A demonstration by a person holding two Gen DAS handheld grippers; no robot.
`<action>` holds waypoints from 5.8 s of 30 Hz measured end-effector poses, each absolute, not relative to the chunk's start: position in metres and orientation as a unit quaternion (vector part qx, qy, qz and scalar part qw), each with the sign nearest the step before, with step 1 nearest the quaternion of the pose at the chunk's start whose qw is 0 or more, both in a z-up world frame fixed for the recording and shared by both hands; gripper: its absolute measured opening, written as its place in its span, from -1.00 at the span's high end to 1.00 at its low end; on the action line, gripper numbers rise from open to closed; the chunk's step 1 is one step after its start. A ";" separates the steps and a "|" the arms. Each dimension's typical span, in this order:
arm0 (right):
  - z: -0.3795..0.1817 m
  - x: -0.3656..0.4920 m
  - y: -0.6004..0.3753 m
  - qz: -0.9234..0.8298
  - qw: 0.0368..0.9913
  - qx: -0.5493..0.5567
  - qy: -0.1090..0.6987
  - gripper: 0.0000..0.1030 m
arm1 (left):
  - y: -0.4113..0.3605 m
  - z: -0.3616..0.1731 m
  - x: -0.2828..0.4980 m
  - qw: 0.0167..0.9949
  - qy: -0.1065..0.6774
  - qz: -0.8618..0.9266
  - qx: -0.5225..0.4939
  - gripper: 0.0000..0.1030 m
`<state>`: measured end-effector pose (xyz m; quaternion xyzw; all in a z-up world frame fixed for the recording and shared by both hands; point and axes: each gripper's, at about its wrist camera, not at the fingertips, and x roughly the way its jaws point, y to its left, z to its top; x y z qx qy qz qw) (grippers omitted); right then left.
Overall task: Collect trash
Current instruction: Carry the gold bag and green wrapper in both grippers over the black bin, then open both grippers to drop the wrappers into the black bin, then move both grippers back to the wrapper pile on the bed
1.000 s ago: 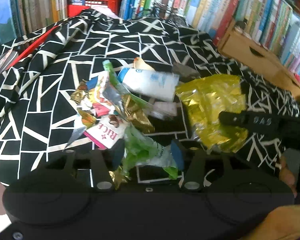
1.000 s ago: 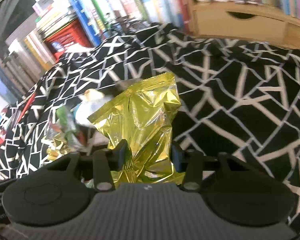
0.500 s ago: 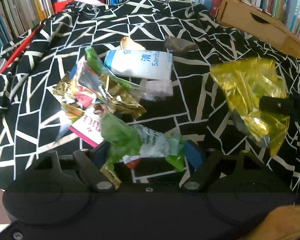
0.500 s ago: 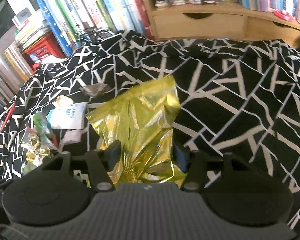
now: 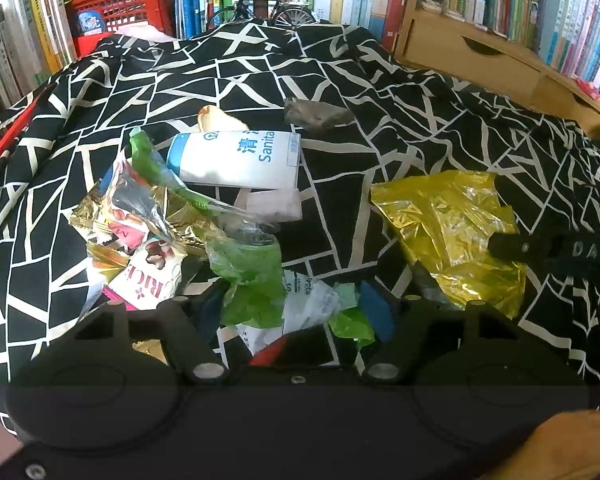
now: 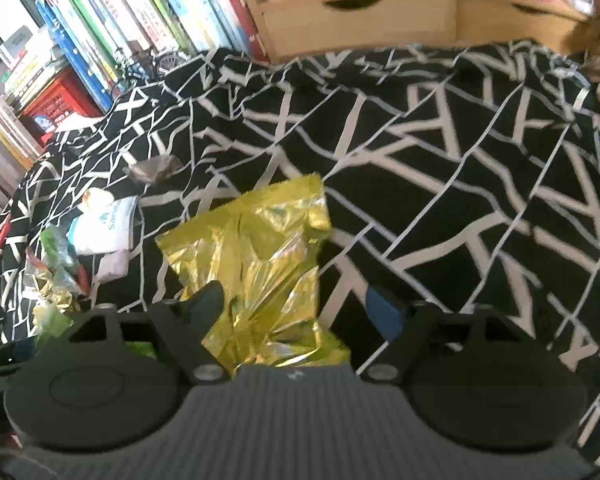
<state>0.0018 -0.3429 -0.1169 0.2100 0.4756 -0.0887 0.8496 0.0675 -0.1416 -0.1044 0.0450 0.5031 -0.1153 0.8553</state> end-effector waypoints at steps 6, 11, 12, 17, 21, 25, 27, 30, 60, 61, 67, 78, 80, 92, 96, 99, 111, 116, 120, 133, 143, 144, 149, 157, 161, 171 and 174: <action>-0.123 0.006 -0.333 -0.064 0.844 0.224 0.484 -0.01 | -0.138 -0.113 0.074 0.850 0.515 -0.107 0.023 -0.45; -0.118 0.003 -0.334 -0.058 0.850 0.225 0.473 0.04 | -0.138 -0.103 0.074 0.861 0.496 -0.110 0.010 -0.23; -0.118 0.002 -0.335 -0.060 0.849 0.228 0.472 0.04 | -0.139 -0.100 0.073 0.863 0.492 -0.113 0.010 -0.22; -0.116 -0.002 -0.344 -0.069 0.849 0.243 0.465 0.05 | -0.144 -0.085 0.070 0.874 0.470 -0.122 0.006 -0.20; -0.113 -0.004 -0.347 -0.073 0.851 0.248 0.456 0.05 | -0.149 -0.076 0.067 0.878 0.461 -0.127 0.009 -0.20; -0.112 -0.009 -0.348 -0.073 0.852 0.254 0.451 0.05 | -0.151 -0.072 0.062 0.880 0.458 -0.128 0.011 -0.20; -0.111 -0.014 -0.348 -0.074 0.853 0.257 0.448 0.05 | -0.151 -0.071 0.058 0.880 0.457 -0.127 0.013 -0.20; -0.109 -0.024 -0.346 -0.081 0.853 0.264 0.444 0.05 | -0.148 -0.067 0.049 0.880 0.456 -0.128 0.013 -0.20; -0.057 -0.218 -0.194 -0.059 0.884 0.221 0.407 0.04 | 0.043 -0.030 -0.190 0.893 0.442 -0.085 0.007 -0.20; -0.057 -0.224 -0.188 -0.054 0.884 0.219 0.410 0.04 | 0.050 -0.030 -0.198 0.893 0.443 -0.081 0.006 -0.20; -0.061 -0.245 -0.153 -0.016 0.882 0.186 0.433 0.04 | 0.088 -0.040 -0.237 0.886 0.462 -0.045 -0.017 -0.20; -0.089 -0.255 -0.099 0.072 0.868 0.109 0.478 0.03 | 0.115 -0.073 -0.276 0.866 0.497 0.013 -0.054 -0.21; -0.099 -0.254 -0.089 0.087 0.865 0.076 0.489 0.03 | 0.117 -0.081 -0.277 0.860 0.506 0.024 -0.058 -0.21; -0.137 -0.239 -0.053 0.161 0.841 -0.047 0.514 0.02 | 0.111 -0.126 -0.266 0.839 0.542 0.034 -0.031 -0.21; -0.148 -0.235 -0.044 0.179 0.836 -0.070 0.515 0.00 | 0.116 -0.137 -0.262 0.837 0.546 0.025 -0.042 -0.21; -0.168 -0.229 -0.037 0.191 0.831 -0.088 0.515 -0.01 | 0.123 -0.161 -0.258 0.840 0.540 0.006 -0.056 -0.22; -0.292 -0.206 -0.011 0.217 0.817 -0.134 0.517 -0.01 | 0.148 -0.312 -0.241 0.835 0.547 -0.015 -0.060 -0.22; -0.327 -0.199 0.001 0.229 0.809 -0.158 0.518 -0.10 | 0.152 -0.350 -0.236 0.834 0.549 -0.020 -0.055 -0.32; -0.333 -0.195 0.006 0.238 0.804 -0.168 0.518 -0.45 | 0.148 -0.362 -0.236 0.830 0.556 -0.041 -0.020 -0.43; -0.260 -0.194 0.017 0.209 0.808 -0.164 0.526 -0.68 | 0.162 -0.295 -0.244 0.828 0.559 -0.041 -0.029 -0.70; -0.173 -0.193 0.015 0.177 0.824 -0.120 0.524 -0.68 | 0.150 -0.188 -0.244 0.832 0.549 -0.079 -0.011 -0.71; -0.167 -0.194 0.014 0.174 0.828 -0.117 0.521 -0.67 | 0.148 -0.180 -0.244 0.833 0.546 -0.082 -0.011 -0.71; -0.133 -0.196 -0.001 0.151 0.844 -0.084 0.508 -0.59 | 0.139 -0.147 -0.237 0.847 0.523 -0.089 0.011 -0.70; -0.071 -0.196 -0.036 0.083 0.881 -0.037 0.464 -0.55 | 0.122 -0.086 -0.210 0.870 0.478 -0.121 0.023 -0.67; -0.043 -0.190 -0.060 0.051 0.899 -0.014 0.434 -0.47 | 0.108 -0.059 -0.184 0.879 0.460 -0.124 0.009 -0.66; -0.012 -0.128 -0.129 0.017 0.929 0.013 0.370 -0.46 | 0.065 -0.028 -0.096 0.882 0.456 -0.085 -0.084 -0.45; -0.022 -0.099 -0.147 0.034 0.929 -0.010 0.370 -0.46 | 0.039 -0.034 -0.066 0.879 0.465 -0.068 -0.074 -0.35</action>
